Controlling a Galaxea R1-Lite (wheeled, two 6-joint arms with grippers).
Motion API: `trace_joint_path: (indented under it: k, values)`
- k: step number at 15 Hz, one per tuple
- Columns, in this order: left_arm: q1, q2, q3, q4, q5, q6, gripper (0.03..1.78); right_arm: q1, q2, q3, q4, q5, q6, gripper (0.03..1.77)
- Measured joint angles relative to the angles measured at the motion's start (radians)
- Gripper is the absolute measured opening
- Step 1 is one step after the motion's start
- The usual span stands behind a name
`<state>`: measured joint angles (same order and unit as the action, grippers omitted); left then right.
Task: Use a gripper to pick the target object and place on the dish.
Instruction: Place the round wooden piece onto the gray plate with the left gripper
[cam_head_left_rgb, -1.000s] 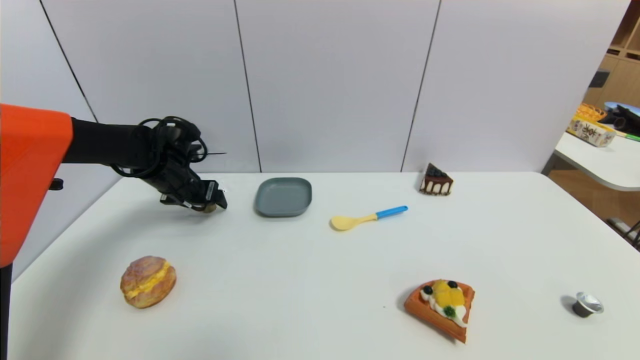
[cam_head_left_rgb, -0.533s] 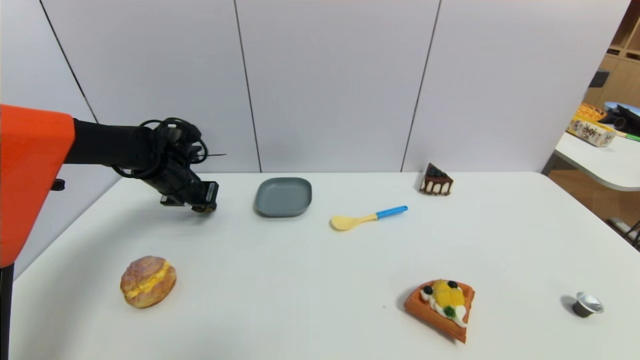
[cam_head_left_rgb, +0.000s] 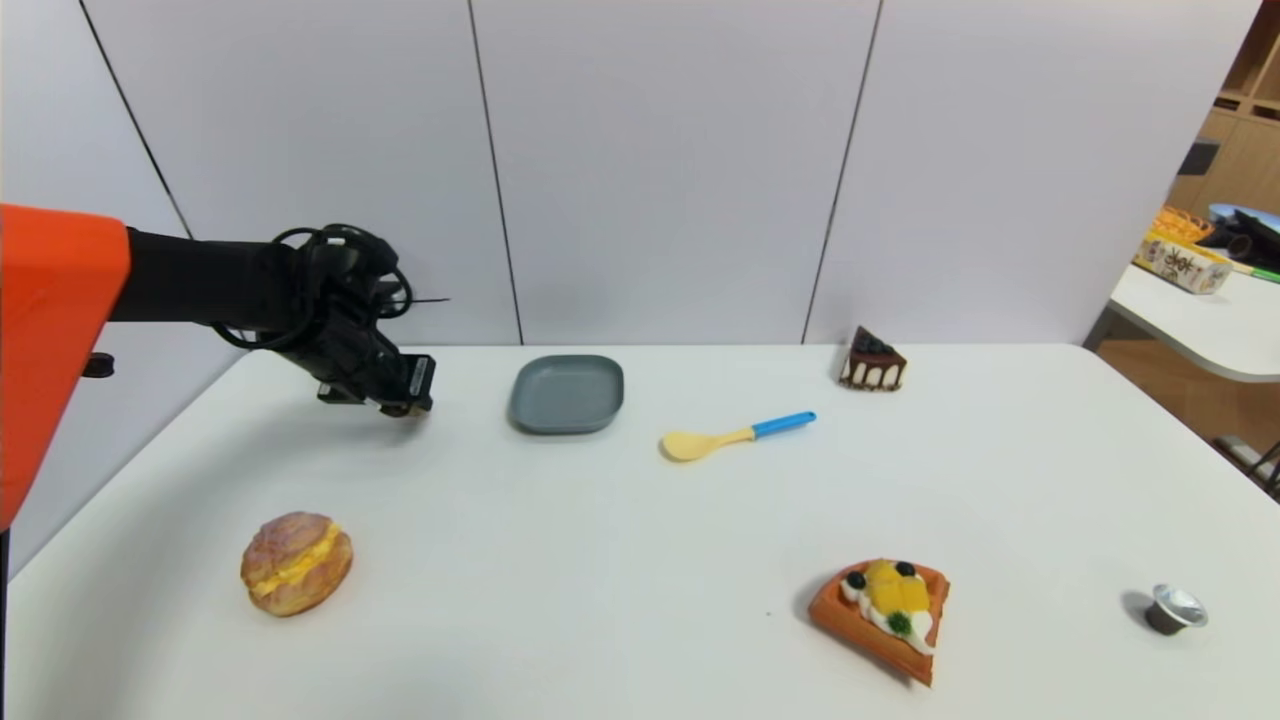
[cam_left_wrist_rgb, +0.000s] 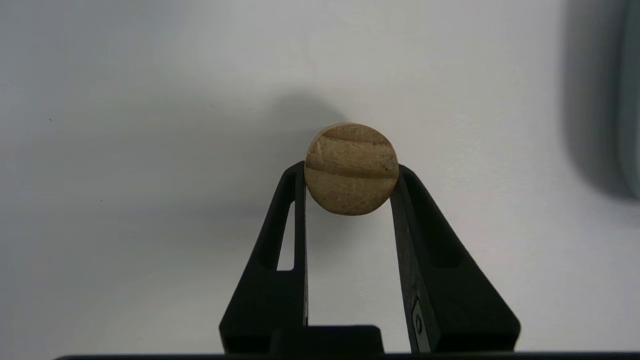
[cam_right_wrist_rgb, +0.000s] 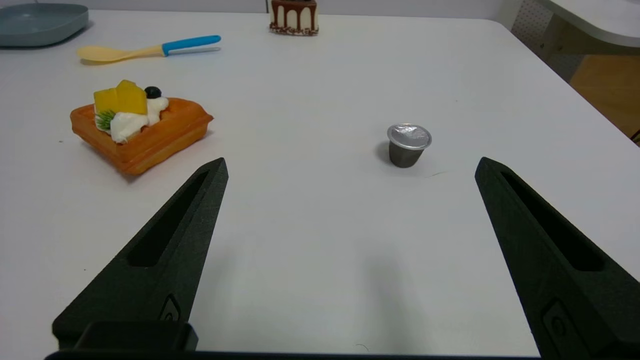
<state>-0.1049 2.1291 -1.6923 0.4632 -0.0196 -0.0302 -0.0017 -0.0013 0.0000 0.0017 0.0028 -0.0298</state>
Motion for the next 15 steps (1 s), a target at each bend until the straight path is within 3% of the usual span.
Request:
trace_joint_path:
  k: [9,15]
  values:
    - [-0.165,-0.002,-0.094,-0.006,-0.09,0.143,0.51,0.0,0.0,0.0,0.0,0.0,0.0,1.71]
    - [-0.261,0.1,-0.217,-0.008,-0.095,0.172,0.51,0.0,0.0,0.0,0.0,0.0,0.0,1.71]
